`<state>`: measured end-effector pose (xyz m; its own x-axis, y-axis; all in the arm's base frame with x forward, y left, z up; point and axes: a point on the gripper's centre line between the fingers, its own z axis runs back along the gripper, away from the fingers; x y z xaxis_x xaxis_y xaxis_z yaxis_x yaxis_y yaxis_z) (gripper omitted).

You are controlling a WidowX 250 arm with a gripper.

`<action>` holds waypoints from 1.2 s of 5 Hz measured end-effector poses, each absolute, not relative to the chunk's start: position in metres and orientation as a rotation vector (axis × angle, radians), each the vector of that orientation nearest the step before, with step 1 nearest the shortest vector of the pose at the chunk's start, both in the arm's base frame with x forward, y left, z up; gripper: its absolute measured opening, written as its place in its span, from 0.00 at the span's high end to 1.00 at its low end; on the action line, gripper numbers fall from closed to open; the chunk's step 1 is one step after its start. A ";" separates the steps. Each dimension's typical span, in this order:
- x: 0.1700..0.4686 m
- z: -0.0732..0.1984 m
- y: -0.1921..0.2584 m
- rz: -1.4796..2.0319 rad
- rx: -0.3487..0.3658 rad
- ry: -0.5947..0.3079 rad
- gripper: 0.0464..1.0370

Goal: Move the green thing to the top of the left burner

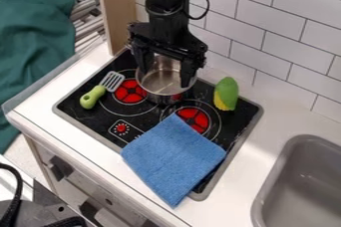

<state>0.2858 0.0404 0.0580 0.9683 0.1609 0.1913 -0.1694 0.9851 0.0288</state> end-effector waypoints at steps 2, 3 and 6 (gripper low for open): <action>0.287 0.040 0.024 0.114 0.060 -0.113 0.03; 0.301 0.036 0.000 0.028 0.079 -0.111 0.03; 0.350 0.027 -0.053 -0.058 0.020 -0.144 0.03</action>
